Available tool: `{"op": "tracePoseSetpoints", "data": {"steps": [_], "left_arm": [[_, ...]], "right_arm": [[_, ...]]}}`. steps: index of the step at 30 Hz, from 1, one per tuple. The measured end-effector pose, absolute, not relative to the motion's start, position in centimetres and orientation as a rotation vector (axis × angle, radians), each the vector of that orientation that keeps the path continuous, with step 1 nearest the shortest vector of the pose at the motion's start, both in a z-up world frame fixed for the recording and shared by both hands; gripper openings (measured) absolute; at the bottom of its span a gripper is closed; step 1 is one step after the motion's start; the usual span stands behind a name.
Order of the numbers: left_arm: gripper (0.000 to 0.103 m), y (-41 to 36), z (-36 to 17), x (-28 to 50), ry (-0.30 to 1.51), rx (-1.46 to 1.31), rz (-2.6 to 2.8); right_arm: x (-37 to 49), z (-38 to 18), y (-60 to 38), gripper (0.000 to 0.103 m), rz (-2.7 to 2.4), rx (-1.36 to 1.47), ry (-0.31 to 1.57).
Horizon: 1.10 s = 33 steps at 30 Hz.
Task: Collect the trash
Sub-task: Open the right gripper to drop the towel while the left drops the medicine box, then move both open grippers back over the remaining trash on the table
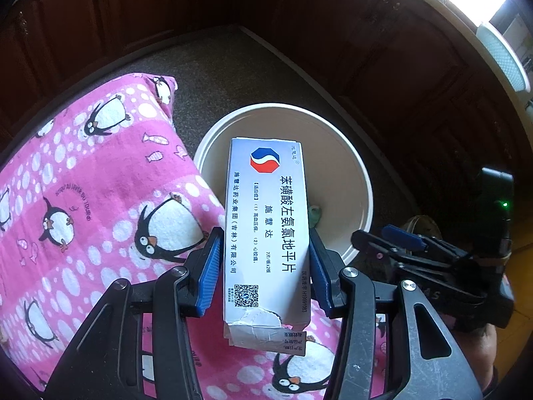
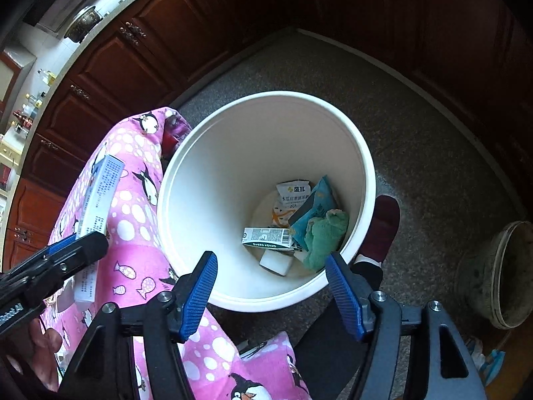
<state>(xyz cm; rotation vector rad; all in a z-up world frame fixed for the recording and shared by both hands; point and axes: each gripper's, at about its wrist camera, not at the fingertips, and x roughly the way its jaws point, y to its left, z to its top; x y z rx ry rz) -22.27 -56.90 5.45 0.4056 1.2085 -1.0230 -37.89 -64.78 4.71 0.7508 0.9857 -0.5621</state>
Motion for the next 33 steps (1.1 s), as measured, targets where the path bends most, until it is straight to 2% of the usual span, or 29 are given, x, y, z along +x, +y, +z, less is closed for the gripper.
{"op": "tracePoseSetpoints", "data": {"steps": [4,17,33], "left_arm": [[0.054,-56.0,5.4,-22.1,1.219,0.391,-1.024],[0.054,-53.5,7.2,-22.0,1.193,0.379,-0.996],[0.054,-48.9,11.8,-22.2,1.071,0.37,-0.932]], "right_arm": [[-37.8,4.9,-64.7,0.065,-0.558,0.763,0.977],[-37.8,6.2,-64.0,0.065,-0.541,0.745,0.964],[-36.7,9.9,-60.6,0.066,-0.503,0.664,0.912]]}}
